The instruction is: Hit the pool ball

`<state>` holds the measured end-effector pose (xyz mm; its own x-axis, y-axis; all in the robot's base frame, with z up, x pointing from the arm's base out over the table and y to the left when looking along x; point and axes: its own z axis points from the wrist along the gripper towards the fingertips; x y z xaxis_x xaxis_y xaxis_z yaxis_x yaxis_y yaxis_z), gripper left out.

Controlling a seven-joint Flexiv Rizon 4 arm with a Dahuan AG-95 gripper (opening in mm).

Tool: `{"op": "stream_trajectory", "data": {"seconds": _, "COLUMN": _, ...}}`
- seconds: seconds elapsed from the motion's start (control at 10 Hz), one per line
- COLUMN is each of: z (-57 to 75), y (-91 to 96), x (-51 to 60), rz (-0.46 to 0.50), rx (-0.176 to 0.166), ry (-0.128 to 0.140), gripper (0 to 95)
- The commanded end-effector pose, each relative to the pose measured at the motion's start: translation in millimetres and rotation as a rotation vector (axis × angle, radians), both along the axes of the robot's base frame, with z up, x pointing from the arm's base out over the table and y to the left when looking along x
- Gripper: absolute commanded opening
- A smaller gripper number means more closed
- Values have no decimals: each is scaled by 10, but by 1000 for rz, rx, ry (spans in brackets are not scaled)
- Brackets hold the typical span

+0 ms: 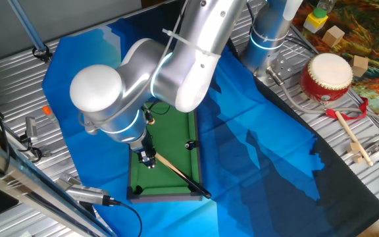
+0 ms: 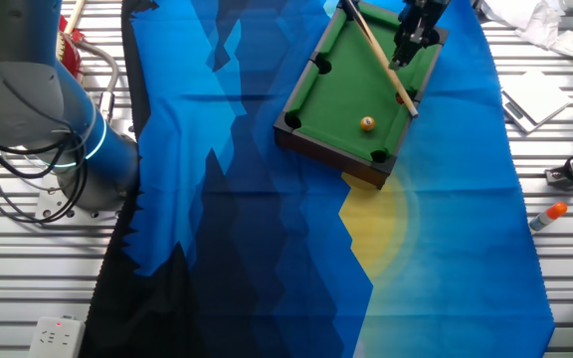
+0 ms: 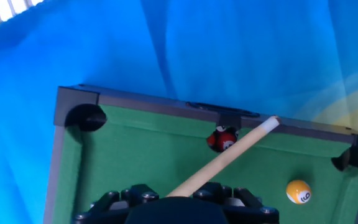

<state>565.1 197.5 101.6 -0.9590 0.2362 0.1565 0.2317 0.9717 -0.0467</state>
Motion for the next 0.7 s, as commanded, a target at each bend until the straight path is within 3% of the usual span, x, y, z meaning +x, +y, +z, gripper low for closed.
{"op": "stream_trajectory", "data": {"seconds": 0.1, "z": -19, "y": -16, "x": -8, "rz": 10, "rx": 3, "ry": 2, "gripper": 380}}
{"op": "stream_trajectory", "data": {"seconds": 0.4, "z": -125, "y": -38, "x": 16, "rz": 23, "rx": 3, "ry": -4, "gripper": 380}}
{"op": "stream_trajectory", "data": {"seconds": 0.7, "z": -150, "y": -47, "x": 15, "rz": 27, "rx": 1, "ry": 2, "gripper": 380}}
